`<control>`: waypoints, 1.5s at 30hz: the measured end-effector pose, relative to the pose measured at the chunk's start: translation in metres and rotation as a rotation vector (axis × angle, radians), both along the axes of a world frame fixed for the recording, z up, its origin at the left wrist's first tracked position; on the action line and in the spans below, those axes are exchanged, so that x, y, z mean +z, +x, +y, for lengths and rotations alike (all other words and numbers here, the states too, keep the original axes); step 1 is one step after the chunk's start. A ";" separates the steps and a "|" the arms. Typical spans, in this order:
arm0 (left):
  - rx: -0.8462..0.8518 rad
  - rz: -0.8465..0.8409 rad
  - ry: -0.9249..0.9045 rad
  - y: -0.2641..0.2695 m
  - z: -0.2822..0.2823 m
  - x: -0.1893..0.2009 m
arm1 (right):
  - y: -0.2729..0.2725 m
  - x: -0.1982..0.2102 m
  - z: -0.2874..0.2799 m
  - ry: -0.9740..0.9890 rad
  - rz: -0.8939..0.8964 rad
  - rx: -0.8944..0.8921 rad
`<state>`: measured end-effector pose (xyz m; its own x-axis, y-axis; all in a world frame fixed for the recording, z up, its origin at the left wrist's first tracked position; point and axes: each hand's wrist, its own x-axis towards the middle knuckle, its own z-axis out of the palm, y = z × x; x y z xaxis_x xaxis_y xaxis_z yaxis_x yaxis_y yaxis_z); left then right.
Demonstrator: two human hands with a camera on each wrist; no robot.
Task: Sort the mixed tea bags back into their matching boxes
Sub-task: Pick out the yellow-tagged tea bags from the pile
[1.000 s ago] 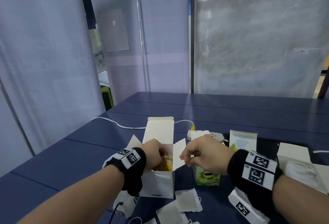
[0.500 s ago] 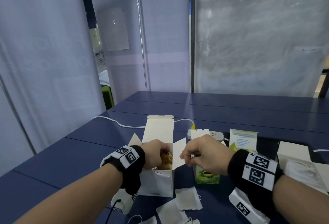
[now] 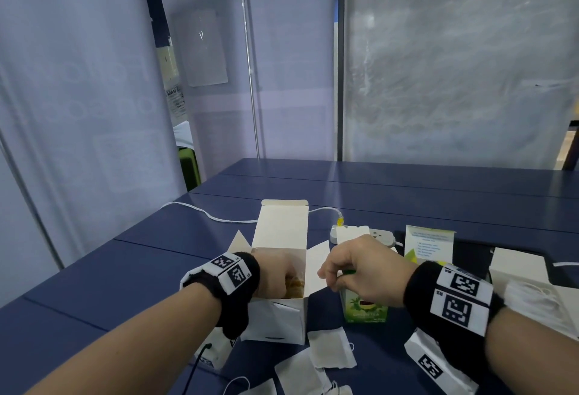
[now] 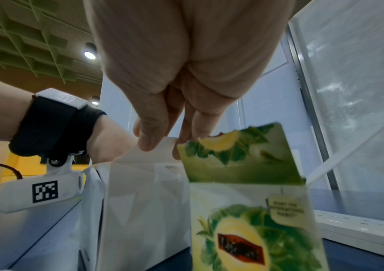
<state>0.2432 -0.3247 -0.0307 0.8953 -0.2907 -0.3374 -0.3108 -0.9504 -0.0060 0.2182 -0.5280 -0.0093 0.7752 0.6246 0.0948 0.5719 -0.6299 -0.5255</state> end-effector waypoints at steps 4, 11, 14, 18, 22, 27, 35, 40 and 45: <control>0.010 0.024 -0.004 -0.001 -0.002 0.001 | -0.002 0.000 -0.001 -0.012 -0.002 0.005; 0.007 0.078 0.075 -0.002 -0.010 0.005 | -0.003 0.002 -0.001 -0.035 -0.018 -0.001; 0.029 0.092 0.114 0.000 -0.008 0.003 | -0.004 0.003 -0.001 -0.026 -0.007 0.004; 0.027 0.102 0.056 -0.002 -0.006 0.002 | -0.005 0.003 -0.002 -0.024 -0.003 0.004; -0.032 0.116 -0.095 -0.003 -0.004 0.007 | -0.006 0.004 0.000 -0.029 -0.014 0.004; -0.010 0.139 -0.107 -0.005 -0.002 0.007 | -0.007 0.004 -0.001 -0.028 -0.004 0.005; 0.029 0.050 -0.084 0.000 -0.003 0.000 | -0.006 0.004 0.000 -0.024 0.010 0.004; 0.050 0.100 -0.135 -0.001 -0.003 0.002 | -0.006 0.004 0.000 -0.028 0.009 0.004; 0.055 0.140 -0.242 -0.006 -0.001 0.004 | -0.007 0.003 0.000 -0.041 0.008 0.008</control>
<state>0.2370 -0.3253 -0.0270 0.8618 -0.3296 -0.3855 -0.2403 -0.9347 0.2620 0.2116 -0.5280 -0.0066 0.7707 0.6341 0.0628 0.5728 -0.6461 -0.5045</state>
